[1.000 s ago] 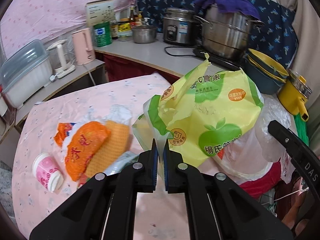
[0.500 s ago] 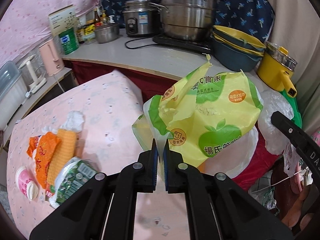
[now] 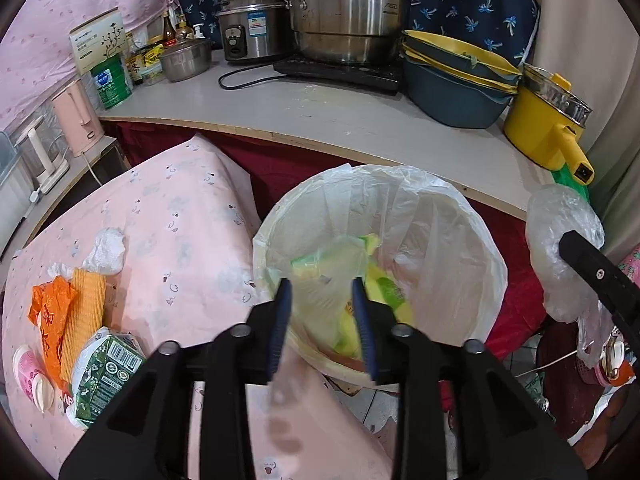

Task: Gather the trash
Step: 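Open the right tool to drop the plastic wrap into the bin, then move both open tools back over the remaining trash on the table, then grasp the green drink pouch with the right tool while the left tool grasps the pink paper cup, then carry the green pouch and pink cup in both tools over the trash bin, then open the left tool to drop the cup while the right tool releases the pouch into the bin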

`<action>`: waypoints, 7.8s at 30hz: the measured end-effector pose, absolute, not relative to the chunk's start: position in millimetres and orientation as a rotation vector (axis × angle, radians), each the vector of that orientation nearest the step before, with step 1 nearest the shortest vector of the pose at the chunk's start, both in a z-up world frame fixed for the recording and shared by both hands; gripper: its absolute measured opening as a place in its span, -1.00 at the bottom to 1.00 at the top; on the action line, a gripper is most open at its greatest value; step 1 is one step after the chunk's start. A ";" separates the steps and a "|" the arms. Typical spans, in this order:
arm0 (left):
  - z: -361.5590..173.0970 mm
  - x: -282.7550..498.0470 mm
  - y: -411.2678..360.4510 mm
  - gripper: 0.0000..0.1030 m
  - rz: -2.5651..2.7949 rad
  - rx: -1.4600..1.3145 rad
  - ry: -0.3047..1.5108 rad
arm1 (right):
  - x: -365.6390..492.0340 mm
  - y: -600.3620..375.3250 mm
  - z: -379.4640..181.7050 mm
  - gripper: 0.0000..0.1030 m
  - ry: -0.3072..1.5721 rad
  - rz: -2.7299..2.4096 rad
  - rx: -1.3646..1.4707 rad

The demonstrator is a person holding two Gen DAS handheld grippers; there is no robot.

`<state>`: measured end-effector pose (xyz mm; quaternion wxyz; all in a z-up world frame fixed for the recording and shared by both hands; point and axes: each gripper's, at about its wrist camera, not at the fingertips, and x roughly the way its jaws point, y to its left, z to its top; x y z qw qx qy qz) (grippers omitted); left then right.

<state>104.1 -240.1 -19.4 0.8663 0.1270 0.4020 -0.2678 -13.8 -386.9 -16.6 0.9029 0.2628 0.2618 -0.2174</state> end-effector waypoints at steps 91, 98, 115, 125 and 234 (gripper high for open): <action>-77.5 160.2 182.8 0.72 0.167 -0.268 0.993 | 129.9 -54.8 -63.4 0.40 0.844 0.047 0.236; -86.2 185.2 182.0 0.72 0.150 -0.337 1.024 | 144.7 -46.1 -73.0 0.48 0.868 0.022 0.234; -105.7 207.2 152.4 0.22 0.101 -0.287 1.094 | 157.9 -49.5 -95.1 0.54 0.927 -0.014 0.254; -87.0 180.7 127.1 0.08 0.031 -0.201 1.037 | 163.7 -49.0 -104.1 0.66 0.947 -0.016 0.291; -32.2 97.7 -219.1 0.09 -0.660 0.223 0.933 | 10.9 -378.3 -46.2 -0.64 0.596 -0.423 0.645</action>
